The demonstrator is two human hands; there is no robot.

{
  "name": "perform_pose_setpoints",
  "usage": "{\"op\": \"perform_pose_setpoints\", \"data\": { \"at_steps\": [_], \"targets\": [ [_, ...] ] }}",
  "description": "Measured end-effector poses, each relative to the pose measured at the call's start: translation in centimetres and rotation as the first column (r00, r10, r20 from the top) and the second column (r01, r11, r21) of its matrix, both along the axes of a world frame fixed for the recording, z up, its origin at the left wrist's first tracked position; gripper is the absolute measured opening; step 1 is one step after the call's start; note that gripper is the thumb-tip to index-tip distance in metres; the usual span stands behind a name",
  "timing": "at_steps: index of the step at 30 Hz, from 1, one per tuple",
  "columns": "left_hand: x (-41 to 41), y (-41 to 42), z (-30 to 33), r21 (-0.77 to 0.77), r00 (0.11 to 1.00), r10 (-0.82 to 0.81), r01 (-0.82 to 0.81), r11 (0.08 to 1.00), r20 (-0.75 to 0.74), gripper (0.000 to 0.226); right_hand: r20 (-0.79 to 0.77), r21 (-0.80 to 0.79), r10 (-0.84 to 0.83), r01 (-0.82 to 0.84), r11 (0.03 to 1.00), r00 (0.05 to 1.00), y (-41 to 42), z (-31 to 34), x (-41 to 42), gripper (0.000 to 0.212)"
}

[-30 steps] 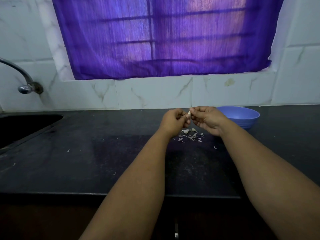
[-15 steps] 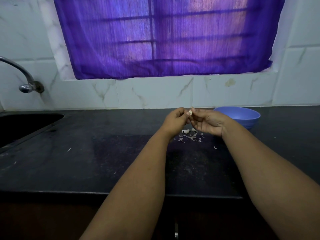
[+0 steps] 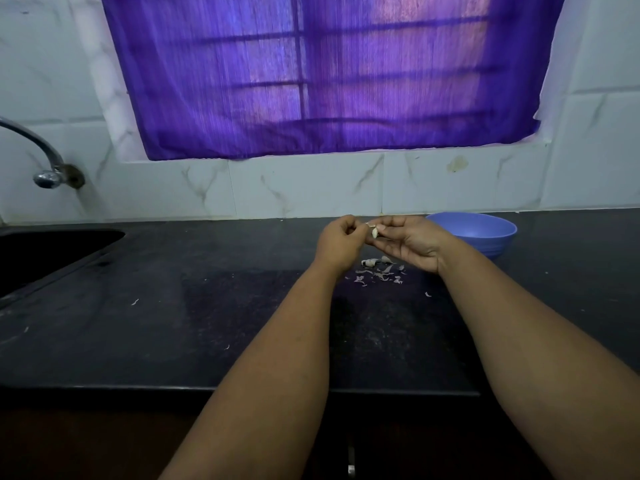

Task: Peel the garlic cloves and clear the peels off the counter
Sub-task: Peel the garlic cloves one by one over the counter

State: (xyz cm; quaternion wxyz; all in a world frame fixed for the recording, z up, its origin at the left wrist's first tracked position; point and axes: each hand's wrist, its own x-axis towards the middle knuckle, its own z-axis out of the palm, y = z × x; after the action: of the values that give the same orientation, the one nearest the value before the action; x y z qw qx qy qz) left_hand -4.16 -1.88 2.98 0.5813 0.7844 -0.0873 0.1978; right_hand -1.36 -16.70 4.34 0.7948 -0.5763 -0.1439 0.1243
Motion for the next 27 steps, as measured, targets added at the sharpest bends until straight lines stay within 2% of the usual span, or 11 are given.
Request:
{"op": "perform_pose_setpoints", "data": {
  "at_steps": [4,6,9,12,17,20,23,25,27],
  "targets": [
    [0.2,0.3,0.1,0.117,0.99,0.138,-0.134,0.984,-0.024,0.036,0.002,-0.07,-0.103,0.103,0.992,0.995,0.2,0.0,-0.1,0.013],
    [0.2,0.5,0.1,0.257,0.978,0.2,-0.18,0.949,-0.055,0.038,0.017,-0.096,-0.139,0.14,0.986,0.99,0.2,-0.1,0.0,0.014],
    [0.6,1.0,-0.4,0.482,0.96,0.248,-0.157,0.862,-0.131,0.035,0.048,-0.092,-0.16,0.164,0.982,0.986,0.2,0.0,0.2,0.016],
    [1.0,1.3,-0.9,0.569,0.942,0.283,-0.137,0.811,-0.177,0.024,0.051,-0.051,-0.156,0.158,0.986,0.986,0.3,0.0,-0.1,0.014],
    [1.1,1.2,-0.9,0.568,0.946,0.278,-0.14,0.811,-0.164,0.03,0.111,-0.1,-0.164,0.175,0.979,0.98,0.3,-0.1,-0.4,0.013],
    [1.5,1.1,-1.1,0.566,0.957,0.259,-0.141,0.812,-0.133,0.022,0.164,-0.179,-0.212,0.24,0.954,0.963,0.5,-0.1,-0.6,0.006],
    [1.5,1.1,-1.0,0.503,0.95,0.297,-0.21,0.838,-0.099,0.016,0.209,-0.223,-0.253,0.298,0.928,0.945,0.4,-0.1,-0.6,0.008],
    [1.4,1.1,-0.8,0.472,0.941,0.334,-0.274,0.838,-0.046,0.027,0.219,-0.232,-0.264,0.313,0.921,0.939,0.4,-0.1,-0.6,0.009],
    [1.1,0.8,-0.7,0.409,0.952,0.304,-0.267,0.873,-0.028,0.037,0.227,-0.22,-0.264,0.313,0.924,0.938,0.6,-0.3,-0.5,0.01]
  ]
}}
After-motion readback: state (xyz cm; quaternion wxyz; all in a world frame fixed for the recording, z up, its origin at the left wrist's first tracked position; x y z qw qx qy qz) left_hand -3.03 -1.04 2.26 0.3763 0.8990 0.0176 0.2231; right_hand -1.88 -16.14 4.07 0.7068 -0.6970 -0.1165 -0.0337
